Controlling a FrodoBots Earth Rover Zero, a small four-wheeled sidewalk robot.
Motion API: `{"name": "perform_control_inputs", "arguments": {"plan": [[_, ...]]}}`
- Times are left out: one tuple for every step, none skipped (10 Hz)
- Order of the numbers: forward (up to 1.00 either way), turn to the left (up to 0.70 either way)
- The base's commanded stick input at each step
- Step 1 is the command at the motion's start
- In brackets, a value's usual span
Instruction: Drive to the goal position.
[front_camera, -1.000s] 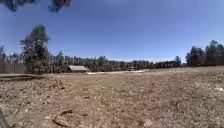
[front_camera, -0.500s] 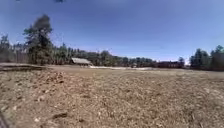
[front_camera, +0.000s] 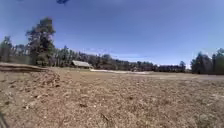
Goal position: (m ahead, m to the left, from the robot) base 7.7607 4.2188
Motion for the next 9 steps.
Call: {"name": "perform_control_inputs", "arguments": {"plan": [[0.7,0.0],[0.7,0.0],[0.7,0.0],[0.7,0.0],[0.7,0.0],[0.7,0.0],[0.7,0.0],[0.7,0.0],[0.7,0.0]]}}
